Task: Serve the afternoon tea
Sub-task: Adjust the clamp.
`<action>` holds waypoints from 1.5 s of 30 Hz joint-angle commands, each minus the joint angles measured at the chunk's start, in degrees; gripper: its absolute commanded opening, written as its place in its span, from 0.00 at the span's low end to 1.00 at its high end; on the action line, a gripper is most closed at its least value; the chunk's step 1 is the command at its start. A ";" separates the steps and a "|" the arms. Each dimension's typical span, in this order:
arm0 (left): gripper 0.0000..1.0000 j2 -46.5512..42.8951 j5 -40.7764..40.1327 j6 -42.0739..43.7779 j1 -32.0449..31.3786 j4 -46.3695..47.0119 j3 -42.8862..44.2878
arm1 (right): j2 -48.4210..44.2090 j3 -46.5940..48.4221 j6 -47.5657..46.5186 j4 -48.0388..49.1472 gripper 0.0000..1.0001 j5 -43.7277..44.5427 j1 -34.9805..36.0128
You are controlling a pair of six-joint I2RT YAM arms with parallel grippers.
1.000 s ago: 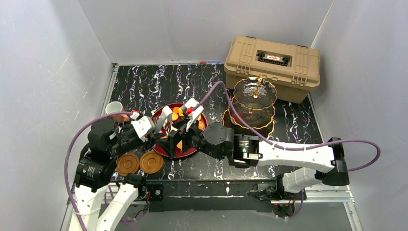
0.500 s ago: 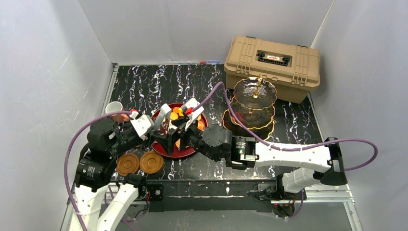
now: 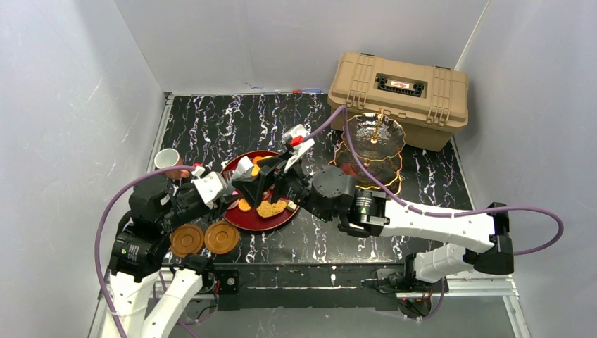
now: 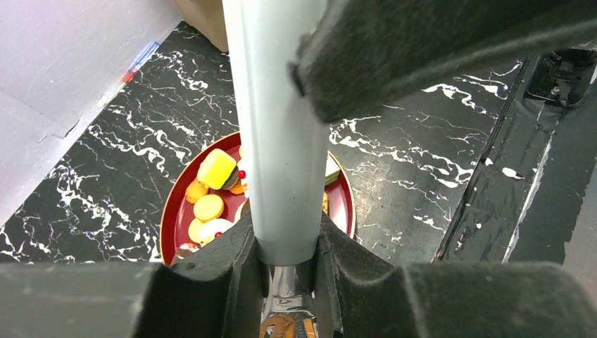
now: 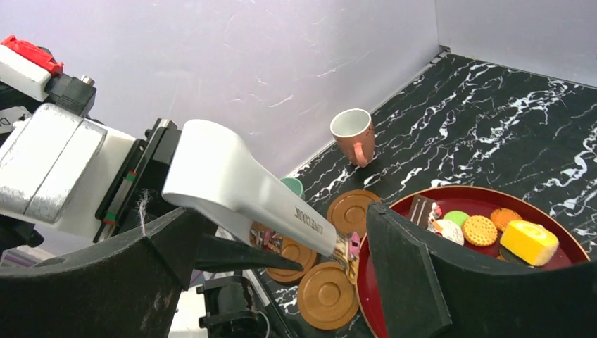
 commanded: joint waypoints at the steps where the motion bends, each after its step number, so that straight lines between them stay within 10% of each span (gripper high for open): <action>1: 0.00 0.24 0.92 0.80 -0.25 0.15 0.36 | 2.78 4.64 0.72 2.04 0.93 -1.48 0.09; 30: 0.00 -1.62 -1.73 4.71 -0.22 0.35 -1.22 | 12.39 9.65 6.13 2.63 0.57 -1.00 -0.35; 45: 0.00 -1.01 -0.87 4.59 -0.22 -0.10 -1.39 | 13.87 11.11 5.64 1.94 0.61 -1.32 -0.35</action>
